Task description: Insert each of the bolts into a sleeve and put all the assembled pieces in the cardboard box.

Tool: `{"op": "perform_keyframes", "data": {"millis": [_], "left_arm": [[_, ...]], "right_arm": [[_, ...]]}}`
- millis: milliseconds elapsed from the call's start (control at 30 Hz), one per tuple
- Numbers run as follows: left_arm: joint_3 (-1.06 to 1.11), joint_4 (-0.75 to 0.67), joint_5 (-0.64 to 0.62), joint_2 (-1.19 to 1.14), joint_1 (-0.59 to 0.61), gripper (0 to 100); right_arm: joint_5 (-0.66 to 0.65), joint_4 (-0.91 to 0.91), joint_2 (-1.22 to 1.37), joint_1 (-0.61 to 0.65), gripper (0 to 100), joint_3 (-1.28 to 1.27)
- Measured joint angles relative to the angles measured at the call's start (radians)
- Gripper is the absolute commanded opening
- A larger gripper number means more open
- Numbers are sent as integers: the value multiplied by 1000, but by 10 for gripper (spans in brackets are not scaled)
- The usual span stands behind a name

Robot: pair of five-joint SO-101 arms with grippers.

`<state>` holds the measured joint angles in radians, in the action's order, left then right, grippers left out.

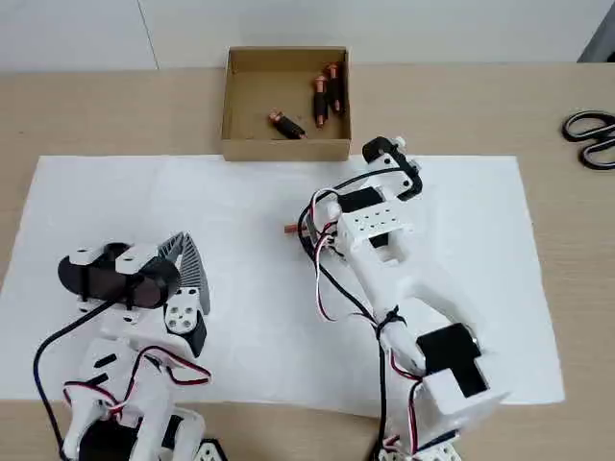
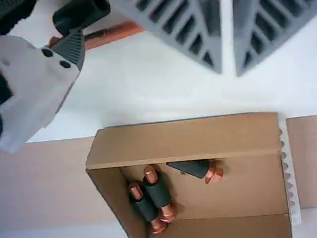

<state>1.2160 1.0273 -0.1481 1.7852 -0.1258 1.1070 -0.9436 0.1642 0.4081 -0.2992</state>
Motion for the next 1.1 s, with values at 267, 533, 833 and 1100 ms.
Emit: {"op": "perform_keyframes", "data": {"millis": [267, 533, 833, 1100], "left_arm": [[0, 0, 0, 0, 0, 6], [0, 0, 0, 0, 0, 6], [0, 0, 0, 0, 0, 6], [0, 0, 0, 0, 0, 6]], "right_arm": [[2, 29, 25, 17, 169, 3], [-5, 40, 31, 38, 169, -2], [-6, 37, 31, 40, 2, -12], [-6, 37, 32, 40, 4, -14]]}}
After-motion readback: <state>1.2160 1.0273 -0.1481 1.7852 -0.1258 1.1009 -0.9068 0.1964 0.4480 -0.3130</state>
